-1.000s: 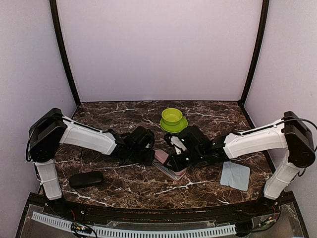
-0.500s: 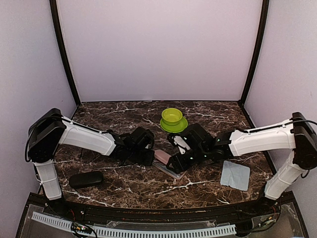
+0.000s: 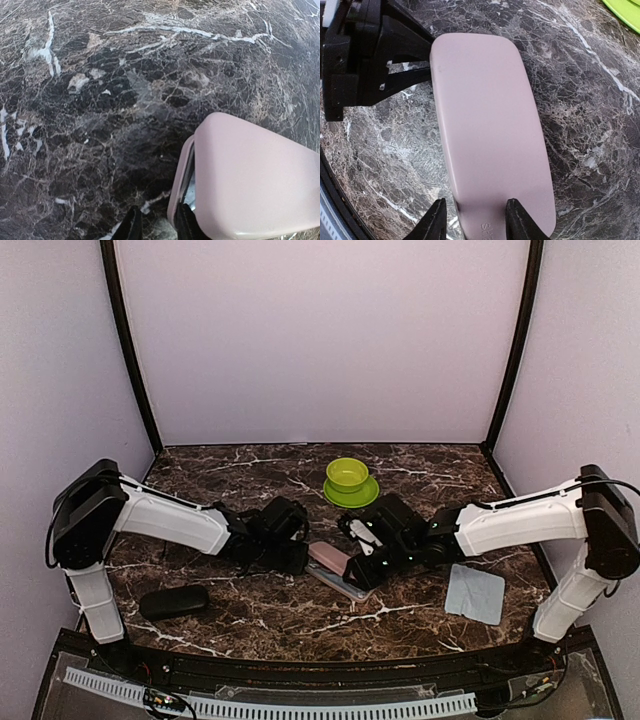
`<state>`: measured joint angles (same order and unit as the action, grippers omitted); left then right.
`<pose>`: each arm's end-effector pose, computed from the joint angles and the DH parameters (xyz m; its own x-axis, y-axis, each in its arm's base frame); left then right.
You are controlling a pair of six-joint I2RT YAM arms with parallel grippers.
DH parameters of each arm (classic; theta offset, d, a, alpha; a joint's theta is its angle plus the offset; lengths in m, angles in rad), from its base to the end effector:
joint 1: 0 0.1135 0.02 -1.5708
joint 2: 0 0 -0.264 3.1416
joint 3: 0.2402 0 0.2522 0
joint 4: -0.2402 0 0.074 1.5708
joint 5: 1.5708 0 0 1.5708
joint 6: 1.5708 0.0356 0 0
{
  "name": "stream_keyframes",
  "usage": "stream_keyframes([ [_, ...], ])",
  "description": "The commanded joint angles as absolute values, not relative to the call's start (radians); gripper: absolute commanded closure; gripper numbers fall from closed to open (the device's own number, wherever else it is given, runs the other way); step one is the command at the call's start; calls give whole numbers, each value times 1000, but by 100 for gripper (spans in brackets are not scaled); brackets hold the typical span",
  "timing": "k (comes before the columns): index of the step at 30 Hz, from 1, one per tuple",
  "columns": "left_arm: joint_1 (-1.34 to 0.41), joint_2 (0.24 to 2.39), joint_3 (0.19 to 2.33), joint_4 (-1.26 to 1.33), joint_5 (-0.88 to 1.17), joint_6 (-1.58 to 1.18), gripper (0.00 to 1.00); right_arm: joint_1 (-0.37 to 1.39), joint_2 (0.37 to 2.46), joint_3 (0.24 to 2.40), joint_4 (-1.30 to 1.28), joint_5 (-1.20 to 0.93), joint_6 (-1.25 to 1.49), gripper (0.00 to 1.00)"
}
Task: Organize the sunglasses
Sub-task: Close the case with sunglasses at the center of the board.
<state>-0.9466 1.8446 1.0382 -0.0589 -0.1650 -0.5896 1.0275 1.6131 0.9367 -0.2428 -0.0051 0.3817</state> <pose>0.2239 -0.3009 0.1493 -0.7803 0.1448 -0.6085 0.3662 0.8945 -0.2566 0.1685 0.2793 0.1836 -0.7009 -0.4401 -0.5613 -0.6428 0.7308 0.2297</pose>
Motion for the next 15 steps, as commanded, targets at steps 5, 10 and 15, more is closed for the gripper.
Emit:
stream_keyframes([
  [5, -966, 1759, 980, -103, -190, -595, 70, 1034, 1639, 942, -251, 2, 401, 62],
  [10, -972, 1727, 949, -101, -204, -606, 67, 1040, 1642, 940, -249, 6, 409, 63],
  [15, -978, 1706, 917, -98, -215, -618, 65, 1049, 1650, 935, -249, 11, 418, 63],
])
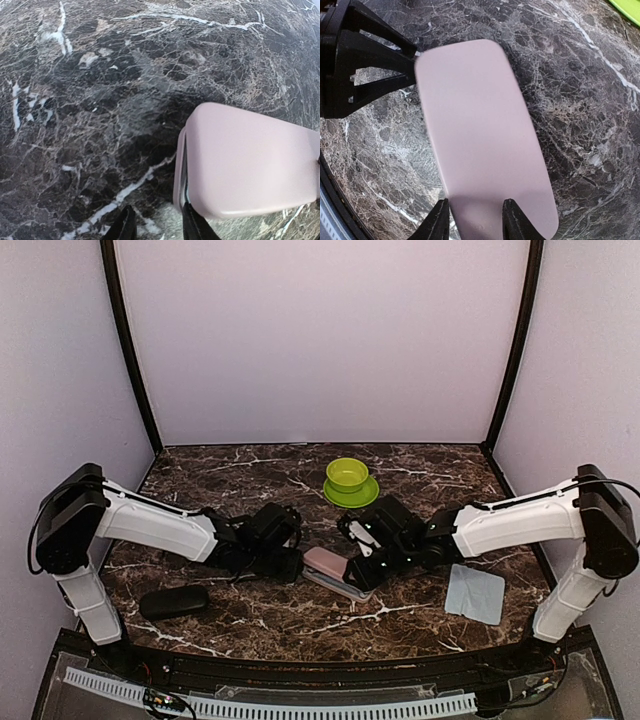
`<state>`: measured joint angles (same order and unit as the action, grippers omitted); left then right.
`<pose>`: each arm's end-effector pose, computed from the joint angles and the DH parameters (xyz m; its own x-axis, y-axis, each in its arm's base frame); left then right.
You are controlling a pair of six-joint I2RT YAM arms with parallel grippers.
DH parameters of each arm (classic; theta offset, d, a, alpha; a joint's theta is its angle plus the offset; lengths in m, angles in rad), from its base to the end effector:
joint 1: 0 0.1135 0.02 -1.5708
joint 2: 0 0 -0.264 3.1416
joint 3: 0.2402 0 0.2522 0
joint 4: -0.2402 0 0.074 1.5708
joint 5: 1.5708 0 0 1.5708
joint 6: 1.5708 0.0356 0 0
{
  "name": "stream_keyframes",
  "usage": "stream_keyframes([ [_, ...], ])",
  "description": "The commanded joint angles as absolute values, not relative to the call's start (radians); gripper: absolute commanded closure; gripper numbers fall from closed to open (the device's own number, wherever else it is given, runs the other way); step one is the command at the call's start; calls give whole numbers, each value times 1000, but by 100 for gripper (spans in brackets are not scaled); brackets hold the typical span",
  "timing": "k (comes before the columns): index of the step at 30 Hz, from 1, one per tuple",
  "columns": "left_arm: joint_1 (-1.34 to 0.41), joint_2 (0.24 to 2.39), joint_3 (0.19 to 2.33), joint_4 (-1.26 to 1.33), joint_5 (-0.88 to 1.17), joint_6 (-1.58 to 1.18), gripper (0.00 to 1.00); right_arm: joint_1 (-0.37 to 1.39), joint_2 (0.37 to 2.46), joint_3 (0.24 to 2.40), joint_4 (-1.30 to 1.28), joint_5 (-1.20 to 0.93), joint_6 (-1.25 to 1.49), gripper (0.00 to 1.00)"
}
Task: Organize the sunglasses
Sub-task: Close the case with sunglasses at the center of the board, then move the case with the sunglasses to the center of the board.
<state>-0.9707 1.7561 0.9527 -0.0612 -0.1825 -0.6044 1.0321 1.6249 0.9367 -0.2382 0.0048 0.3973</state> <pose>0.2045 -0.2874 0.1554 -0.7769 0.1459 -0.6124 0.3689 0.8938 -0.2552 0.1681 0.2810 0.1802 -0.7098 -0.4333 -0.5554 -0.6314 0.7409 0.2289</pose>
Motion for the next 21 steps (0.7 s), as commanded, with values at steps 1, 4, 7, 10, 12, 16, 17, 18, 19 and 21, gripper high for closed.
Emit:
stream_keyframes([
  [1, -979, 1701, 911, -98, -217, -620, 65, 1050, 1651, 934, -248, 12, 418, 63],
  [4, -981, 1683, 891, -102, -223, -624, 64, 1055, 1651, 935, -248, 14, 422, 63],
  [7, -986, 1657, 868, -104, -230, -629, 63, 1061, 1645, 941, -251, 17, 421, 60],
  [10, -989, 1629, 850, -107, -235, -631, 59, 1063, 1621, 947, -261, 41, 420, 49],
  [12, -989, 1613, 840, -107, -237, -627, 57, 1063, 1603, 955, -285, 69, 412, 39],
  [16, -989, 1586, 836, -112, -242, -612, 50, 1063, 1601, 982, -362, 117, 379, 24],
  [17, -989, 1581, 837, -112, -246, -607, 48, 1063, 1600, 989, -381, 121, 369, 20],
  [18, -989, 1576, 839, -112, -249, -600, 47, 1063, 1604, 997, -396, 125, 360, 17],
  [19, -989, 1572, 842, -115, -256, -594, 46, 1063, 1611, 1003, -409, 127, 354, 15],
  [21, -989, 1566, 851, -121, -265, -582, 45, 1063, 1633, 1011, -421, 125, 339, 14],
])
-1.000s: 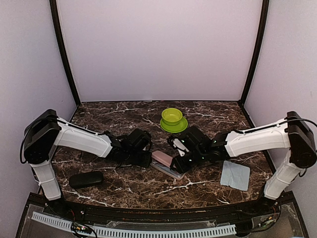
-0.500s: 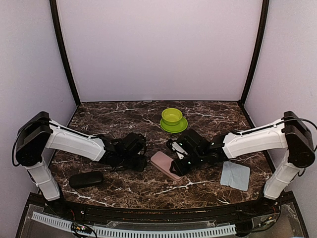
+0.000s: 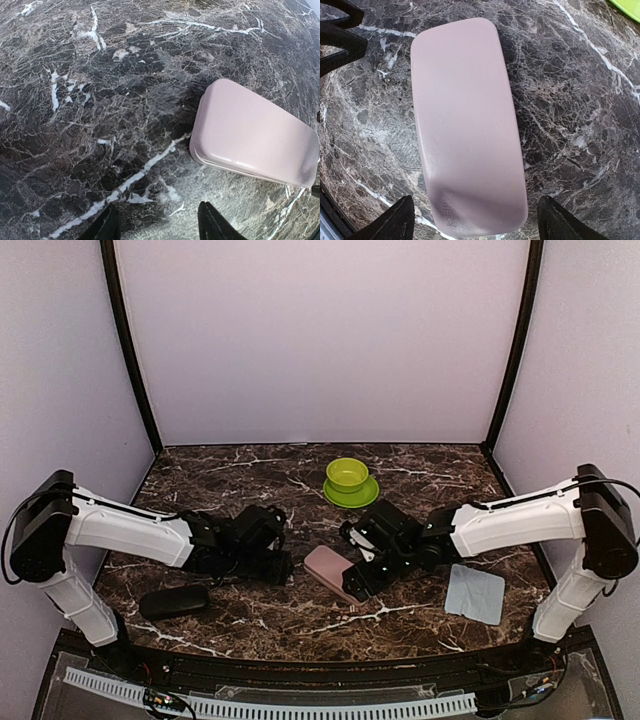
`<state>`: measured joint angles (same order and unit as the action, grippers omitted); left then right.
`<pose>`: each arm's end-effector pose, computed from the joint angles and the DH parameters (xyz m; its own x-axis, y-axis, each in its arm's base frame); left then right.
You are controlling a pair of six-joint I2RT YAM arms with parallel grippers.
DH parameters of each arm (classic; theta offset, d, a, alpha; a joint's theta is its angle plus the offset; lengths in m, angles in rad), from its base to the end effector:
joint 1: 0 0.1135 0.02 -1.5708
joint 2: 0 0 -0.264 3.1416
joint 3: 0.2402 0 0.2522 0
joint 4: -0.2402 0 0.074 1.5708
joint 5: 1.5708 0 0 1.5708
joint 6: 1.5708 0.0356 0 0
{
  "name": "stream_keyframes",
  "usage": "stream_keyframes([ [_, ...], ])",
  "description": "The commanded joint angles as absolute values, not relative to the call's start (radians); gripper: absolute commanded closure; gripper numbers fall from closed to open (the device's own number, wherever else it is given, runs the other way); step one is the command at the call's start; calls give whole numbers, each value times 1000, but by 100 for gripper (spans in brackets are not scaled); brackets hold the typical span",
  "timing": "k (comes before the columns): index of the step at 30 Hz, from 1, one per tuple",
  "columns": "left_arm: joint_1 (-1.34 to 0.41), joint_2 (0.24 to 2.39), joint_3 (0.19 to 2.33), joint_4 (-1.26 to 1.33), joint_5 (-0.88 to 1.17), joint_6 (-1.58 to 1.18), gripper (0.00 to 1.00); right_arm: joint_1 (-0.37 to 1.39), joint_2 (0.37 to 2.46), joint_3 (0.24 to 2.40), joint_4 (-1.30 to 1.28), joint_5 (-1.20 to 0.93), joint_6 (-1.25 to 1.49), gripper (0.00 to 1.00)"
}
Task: Organize the sunglasses
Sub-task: Move the case with the sunglasses to the center of the board.
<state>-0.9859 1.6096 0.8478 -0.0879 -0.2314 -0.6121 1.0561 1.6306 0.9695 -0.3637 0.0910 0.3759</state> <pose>0.1838 -0.2628 0.1700 -0.7577 0.1312 -0.6393 0.3575 0.9030 -0.2384 0.1617 0.2794 0.1804 -0.7010 -0.4969 -0.5115 -0.6303 0.7673 0.1184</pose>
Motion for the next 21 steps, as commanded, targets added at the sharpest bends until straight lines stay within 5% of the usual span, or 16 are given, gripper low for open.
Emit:
stream_keyframes([
  [1, -989, 1566, 856, -124, -269, -577, 45, 1063, 1644, 1020, -422, 124, 331, 14],
  [14, -989, 1593, 889, -121, -254, -548, 44, 1063, 1751, 1034, -407, 106, 309, 25],
  [21, -989, 1601, 894, -125, -251, -543, 44, 1063, 1749, 1032, -407, 102, 288, 20],
])
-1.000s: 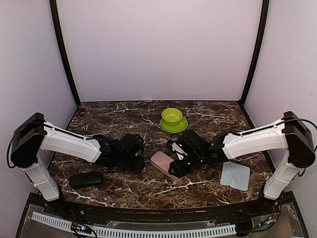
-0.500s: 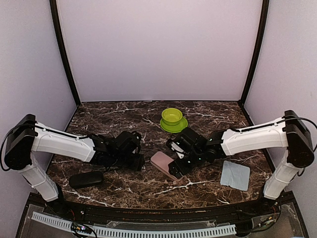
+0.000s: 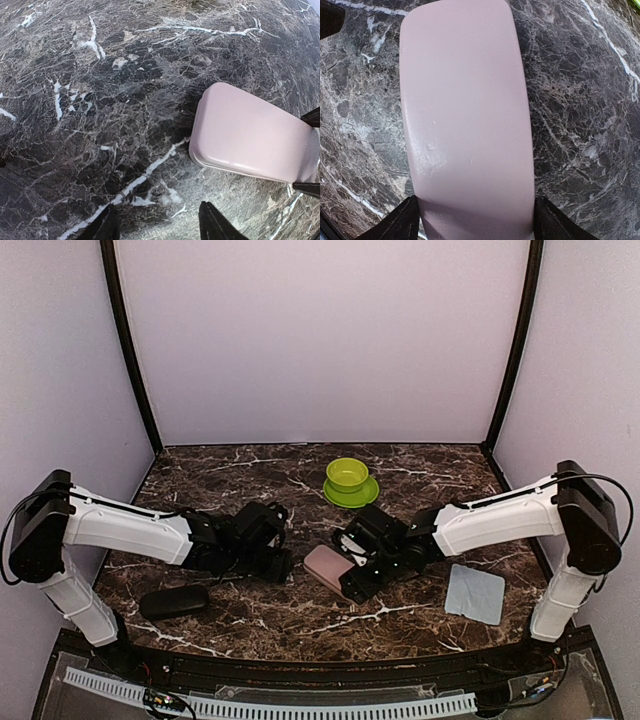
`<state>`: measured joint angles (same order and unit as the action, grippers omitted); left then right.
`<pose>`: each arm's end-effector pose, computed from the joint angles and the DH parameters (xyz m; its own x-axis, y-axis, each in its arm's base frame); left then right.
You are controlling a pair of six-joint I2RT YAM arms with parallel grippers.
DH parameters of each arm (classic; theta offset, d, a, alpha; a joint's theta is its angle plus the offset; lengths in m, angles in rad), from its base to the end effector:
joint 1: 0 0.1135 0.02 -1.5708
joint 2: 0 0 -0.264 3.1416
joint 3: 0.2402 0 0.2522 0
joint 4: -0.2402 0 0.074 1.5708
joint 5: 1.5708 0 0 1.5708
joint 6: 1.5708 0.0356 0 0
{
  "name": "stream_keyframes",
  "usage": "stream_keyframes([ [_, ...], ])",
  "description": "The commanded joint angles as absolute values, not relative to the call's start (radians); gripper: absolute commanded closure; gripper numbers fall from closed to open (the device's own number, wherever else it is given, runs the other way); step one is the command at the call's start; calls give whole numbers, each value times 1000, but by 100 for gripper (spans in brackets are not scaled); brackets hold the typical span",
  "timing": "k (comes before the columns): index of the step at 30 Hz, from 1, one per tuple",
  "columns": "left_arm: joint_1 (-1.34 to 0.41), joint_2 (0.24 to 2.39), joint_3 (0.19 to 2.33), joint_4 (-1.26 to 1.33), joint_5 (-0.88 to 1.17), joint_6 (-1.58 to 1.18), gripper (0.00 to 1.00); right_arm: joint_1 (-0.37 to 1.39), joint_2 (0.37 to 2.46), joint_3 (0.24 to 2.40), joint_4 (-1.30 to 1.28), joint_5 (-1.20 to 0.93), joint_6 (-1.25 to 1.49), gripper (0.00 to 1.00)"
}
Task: Organize the sunglasses
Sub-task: Move the case with the sunglasses to the center of the board.
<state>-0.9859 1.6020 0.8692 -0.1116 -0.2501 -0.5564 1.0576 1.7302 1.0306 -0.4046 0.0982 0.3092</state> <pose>0.1854 -0.2640 0.1770 -0.7292 0.1744 -0.6617 0.3909 0.8998 -0.1937 0.1686 0.2920 0.1646 -0.6749 -0.5808 -0.4552 -0.6718 0.7388 0.0535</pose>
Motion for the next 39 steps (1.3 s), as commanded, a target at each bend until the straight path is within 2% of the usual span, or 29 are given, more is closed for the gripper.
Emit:
stream_keyframes([
  [1, -989, 1602, 894, -125, -252, -543, 44, 1063, 1743, 1032, -403, 97, 284, 17],
  [9, -989, 1603, 892, -123, -251, -543, 44, 1044, 1687, 1031, -365, 45, 284, 8],
  [17, -988, 1600, 888, -121, -258, -537, 43, 1042, 1787, 1099, -396, 72, 245, 5],
  [26, -980, 1614, 897, -125, -253, -526, 43, 1043, 1874, 1176, -436, 94, 205, 20],
  [31, -976, 1625, 899, -119, -246, -526, 43, 1048, 1889, 1177, -464, 142, 197, 22],
  [39, -961, 1635, 907, -121, -236, -519, 43, 1020, 1876, 1189, -480, 182, 150, 34],
])
